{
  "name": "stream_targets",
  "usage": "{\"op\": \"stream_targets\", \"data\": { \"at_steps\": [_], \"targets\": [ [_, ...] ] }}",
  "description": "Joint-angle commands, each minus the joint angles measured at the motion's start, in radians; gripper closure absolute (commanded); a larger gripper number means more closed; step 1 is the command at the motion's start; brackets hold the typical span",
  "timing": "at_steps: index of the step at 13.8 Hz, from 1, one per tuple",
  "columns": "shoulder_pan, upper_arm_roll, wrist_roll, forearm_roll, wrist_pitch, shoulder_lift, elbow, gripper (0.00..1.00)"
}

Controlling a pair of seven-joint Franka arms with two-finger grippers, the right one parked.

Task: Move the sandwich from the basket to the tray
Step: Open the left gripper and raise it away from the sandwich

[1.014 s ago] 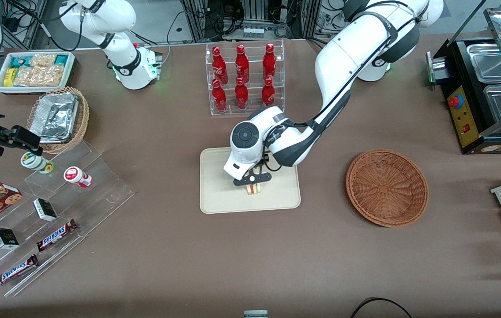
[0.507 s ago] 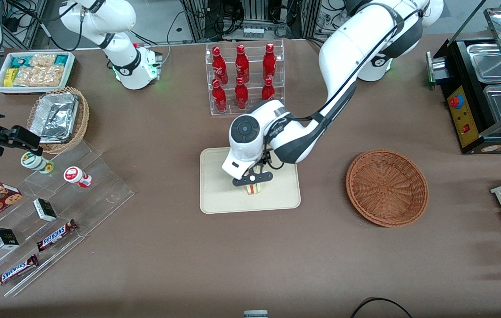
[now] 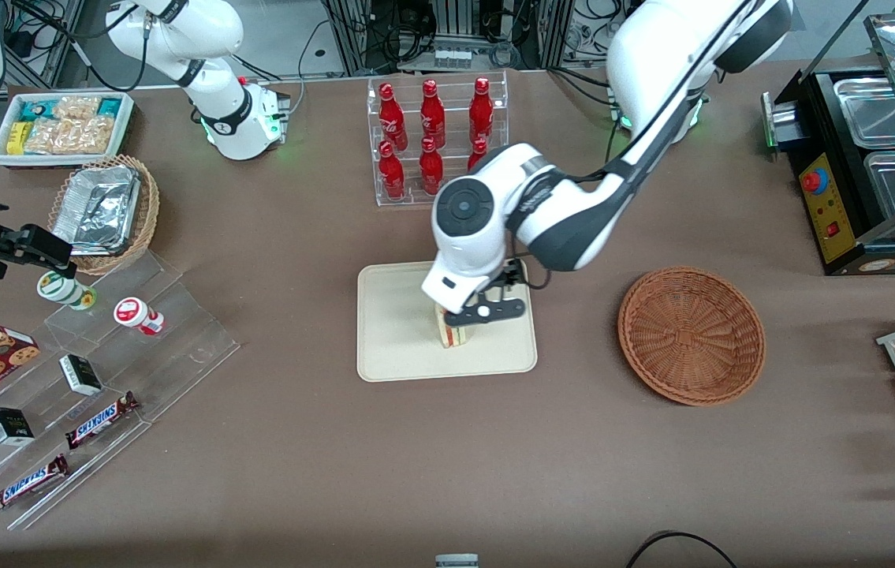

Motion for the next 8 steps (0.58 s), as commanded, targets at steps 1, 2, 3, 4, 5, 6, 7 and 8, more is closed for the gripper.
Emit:
{"op": "stream_targets", "data": {
  "at_steps": [1, 2, 3, 4, 5, 6, 7, 8],
  "targets": [
    [0.076, -0.005, 0.123, -0.038, -0.033, -0.093, -0.087, 0.0],
    [0.105, -0.005, 0.149, -0.046, -0.03, -0.122, -0.123, 0.0],
    [0.124, -0.007, 0.166, -0.046, -0.029, -0.147, -0.147, 0.0],
    [0.137, -0.007, 0.188, -0.046, -0.032, -0.165, -0.161, 0.0],
    [0.151, -0.005, 0.209, -0.046, -0.032, -0.177, -0.18, 0.0],
    [0.157, -0.005, 0.22, -0.046, -0.026, -0.188, -0.192, 0.0],
    [0.176, -0.007, 0.228, -0.046, -0.026, -0.196, -0.197, 0.0],
    [0.19, -0.007, 0.246, -0.046, -0.029, -0.208, -0.198, 0.0]
  ]
}}
